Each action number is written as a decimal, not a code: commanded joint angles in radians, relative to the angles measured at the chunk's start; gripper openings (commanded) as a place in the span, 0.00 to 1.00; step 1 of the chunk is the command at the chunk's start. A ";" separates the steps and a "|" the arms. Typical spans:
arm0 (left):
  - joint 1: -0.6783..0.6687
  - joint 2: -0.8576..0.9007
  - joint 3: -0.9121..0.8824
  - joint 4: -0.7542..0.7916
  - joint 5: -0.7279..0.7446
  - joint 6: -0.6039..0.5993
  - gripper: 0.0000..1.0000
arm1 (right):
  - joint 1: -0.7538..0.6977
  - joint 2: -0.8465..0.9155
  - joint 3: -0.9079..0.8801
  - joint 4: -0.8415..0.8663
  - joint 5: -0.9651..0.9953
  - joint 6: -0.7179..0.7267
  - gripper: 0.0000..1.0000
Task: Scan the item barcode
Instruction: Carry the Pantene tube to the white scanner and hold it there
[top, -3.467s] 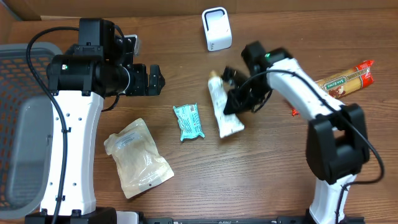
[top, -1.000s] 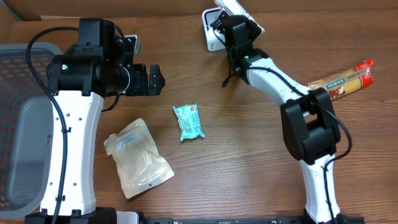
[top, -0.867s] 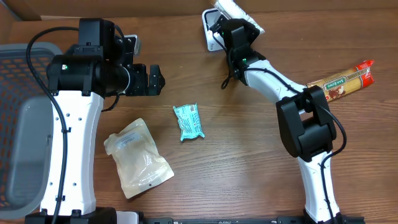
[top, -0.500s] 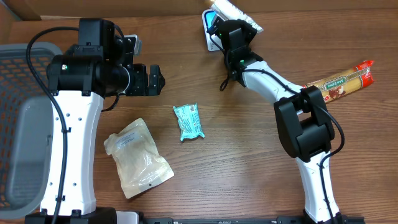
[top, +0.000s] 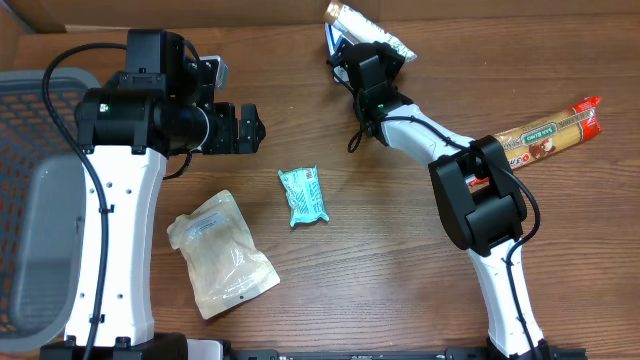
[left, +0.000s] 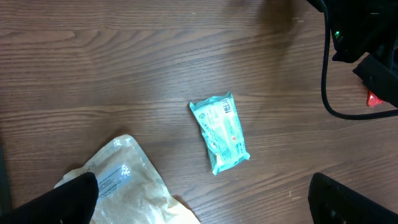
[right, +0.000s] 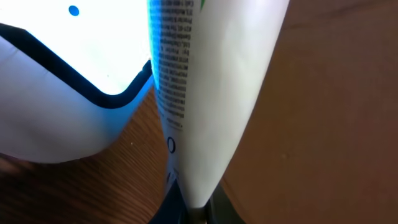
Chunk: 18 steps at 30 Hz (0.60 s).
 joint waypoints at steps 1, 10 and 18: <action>0.003 -0.024 0.027 0.001 0.015 0.019 1.00 | 0.002 -0.021 0.021 0.030 0.057 0.019 0.04; 0.003 -0.024 0.027 0.001 0.016 0.019 1.00 | 0.032 -0.066 0.023 0.013 0.095 0.021 0.04; 0.003 -0.024 0.027 0.001 0.016 0.019 1.00 | 0.039 -0.259 0.024 -0.262 -0.007 0.232 0.04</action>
